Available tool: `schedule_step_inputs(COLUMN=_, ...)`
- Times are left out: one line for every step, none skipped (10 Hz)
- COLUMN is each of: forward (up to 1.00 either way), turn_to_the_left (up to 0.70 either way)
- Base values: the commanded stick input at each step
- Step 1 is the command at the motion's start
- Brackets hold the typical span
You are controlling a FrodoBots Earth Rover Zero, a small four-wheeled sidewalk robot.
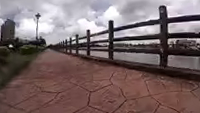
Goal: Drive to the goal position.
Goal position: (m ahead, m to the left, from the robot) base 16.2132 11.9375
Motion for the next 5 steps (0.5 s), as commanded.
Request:
schedule_step_inputs(forward=0.00, turn_to_the_left=0.00)
schedule_step_inputs(forward=0.00, turn_to_the_left=0.00)
schedule_step_inputs(forward=0.61, turn_to_the_left=0.00)
schedule_step_inputs(forward=0.70, turn_to_the_left=0.00)
schedule_step_inputs(forward=0.70, turn_to_the_left=0.00)
